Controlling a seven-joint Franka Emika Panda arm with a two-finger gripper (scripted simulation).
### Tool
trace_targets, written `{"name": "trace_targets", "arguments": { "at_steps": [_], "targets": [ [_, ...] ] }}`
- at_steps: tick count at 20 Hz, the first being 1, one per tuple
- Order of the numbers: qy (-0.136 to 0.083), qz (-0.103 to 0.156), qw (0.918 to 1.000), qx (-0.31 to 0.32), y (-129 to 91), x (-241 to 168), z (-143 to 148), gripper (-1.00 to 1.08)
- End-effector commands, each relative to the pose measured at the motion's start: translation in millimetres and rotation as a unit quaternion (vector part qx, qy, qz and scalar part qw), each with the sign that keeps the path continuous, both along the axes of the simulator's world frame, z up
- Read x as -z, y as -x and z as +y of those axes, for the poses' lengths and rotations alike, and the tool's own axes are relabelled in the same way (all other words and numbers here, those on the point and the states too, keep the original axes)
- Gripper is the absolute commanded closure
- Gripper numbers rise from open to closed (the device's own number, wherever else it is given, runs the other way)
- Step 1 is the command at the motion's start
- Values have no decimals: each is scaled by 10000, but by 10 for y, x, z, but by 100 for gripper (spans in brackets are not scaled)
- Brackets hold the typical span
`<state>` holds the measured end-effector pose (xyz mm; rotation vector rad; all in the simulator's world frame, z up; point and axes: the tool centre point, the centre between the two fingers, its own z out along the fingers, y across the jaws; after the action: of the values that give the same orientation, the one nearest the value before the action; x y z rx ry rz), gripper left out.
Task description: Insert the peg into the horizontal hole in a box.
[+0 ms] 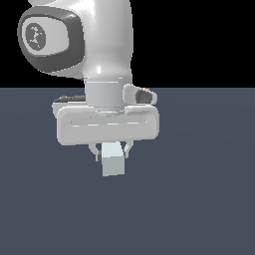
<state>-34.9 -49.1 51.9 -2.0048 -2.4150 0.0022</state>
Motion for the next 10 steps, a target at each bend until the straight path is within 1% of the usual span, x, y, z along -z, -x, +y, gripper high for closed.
{"name": "trace_targets", "arguments": {
  "at_steps": [1,10],
  "targets": [
    [1,-16,9999,159,2,-71,210,108],
    [3,-16,9976,686,-33,-265,925,108]
  ]
}}
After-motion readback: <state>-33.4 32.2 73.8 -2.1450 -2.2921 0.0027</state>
